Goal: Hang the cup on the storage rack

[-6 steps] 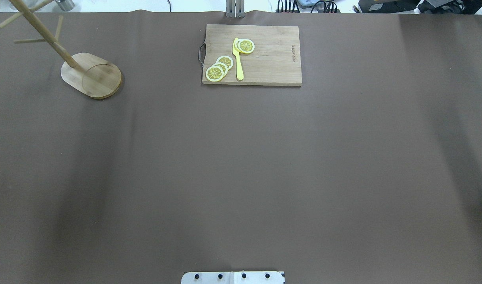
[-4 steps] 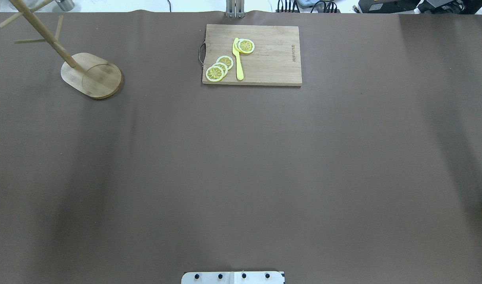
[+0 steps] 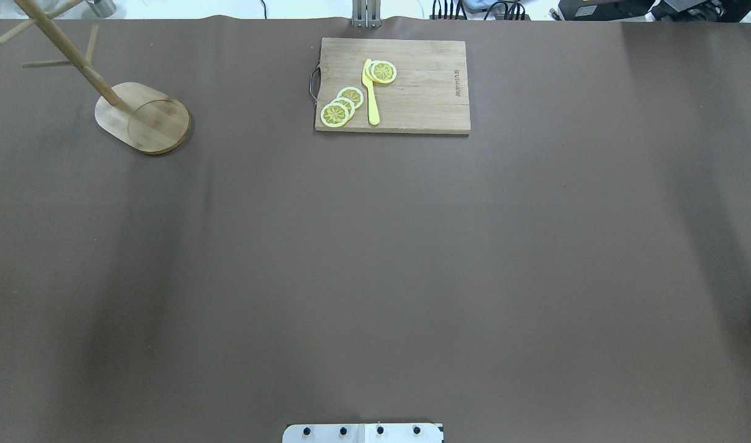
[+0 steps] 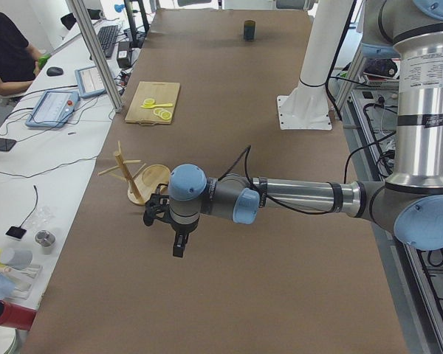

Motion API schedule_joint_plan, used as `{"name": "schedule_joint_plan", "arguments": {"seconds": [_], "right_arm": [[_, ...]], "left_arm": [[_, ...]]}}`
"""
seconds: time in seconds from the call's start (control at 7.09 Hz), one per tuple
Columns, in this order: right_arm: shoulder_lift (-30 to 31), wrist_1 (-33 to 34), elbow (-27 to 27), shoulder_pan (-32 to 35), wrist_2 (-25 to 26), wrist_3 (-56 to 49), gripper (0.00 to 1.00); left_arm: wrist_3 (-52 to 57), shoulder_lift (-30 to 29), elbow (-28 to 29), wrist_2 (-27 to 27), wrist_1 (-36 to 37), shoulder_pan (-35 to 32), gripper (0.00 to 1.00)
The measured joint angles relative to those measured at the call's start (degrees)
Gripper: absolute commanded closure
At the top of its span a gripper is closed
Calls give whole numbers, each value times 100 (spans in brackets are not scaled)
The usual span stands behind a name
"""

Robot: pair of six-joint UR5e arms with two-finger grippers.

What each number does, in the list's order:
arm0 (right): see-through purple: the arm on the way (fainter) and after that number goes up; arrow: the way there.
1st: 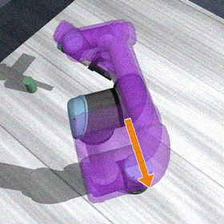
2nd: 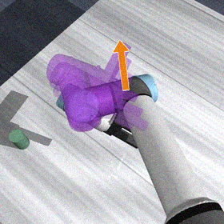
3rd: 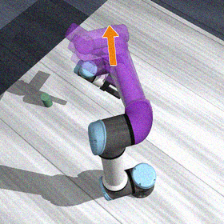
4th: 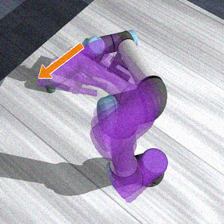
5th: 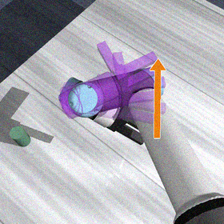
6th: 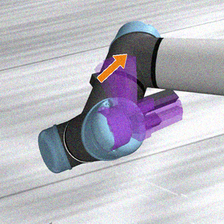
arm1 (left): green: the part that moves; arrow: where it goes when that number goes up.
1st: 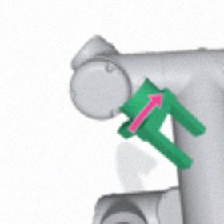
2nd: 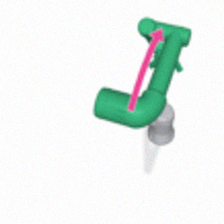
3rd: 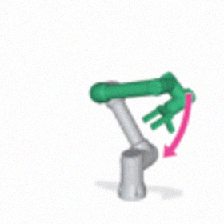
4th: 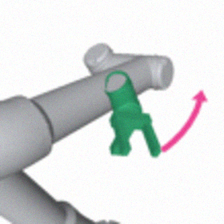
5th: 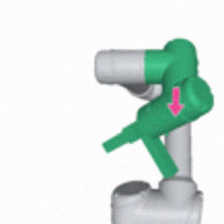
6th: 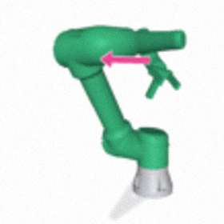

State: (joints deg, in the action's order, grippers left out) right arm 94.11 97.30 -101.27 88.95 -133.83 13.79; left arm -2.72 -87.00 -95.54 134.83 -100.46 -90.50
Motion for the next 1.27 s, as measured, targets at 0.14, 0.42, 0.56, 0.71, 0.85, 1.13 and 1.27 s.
{"name": "schedule_joint_plan", "arguments": {"seconds": [0.14,0.42,0.56,0.71,0.85,1.13,1.27], "right_arm": [[-4,0,-7,0,-2,1,0],[-5,-101,-24,-9,1,-7,0],[-3,-169,-6,-11,9,-21,0],[-4,-193,2,-12,9,-20,0],[-15,-191,7,-15,-2,-12,0],[-76,-167,19,-17,-48,-9,0],[-155,-136,37,-17,-105,7,0]], "left_arm": [[-3,0,0,0,0,0,2],[-14,-5,0,0,6,0,2],[-17,-3,0,0,8,0,2],[-18,-2,0,0,8,-2,2],[-18,-2,-4,0,9,-3,2],[-24,-5,-4,2,15,-3,2],[-26,-12,-6,12,31,-3,2]]}}
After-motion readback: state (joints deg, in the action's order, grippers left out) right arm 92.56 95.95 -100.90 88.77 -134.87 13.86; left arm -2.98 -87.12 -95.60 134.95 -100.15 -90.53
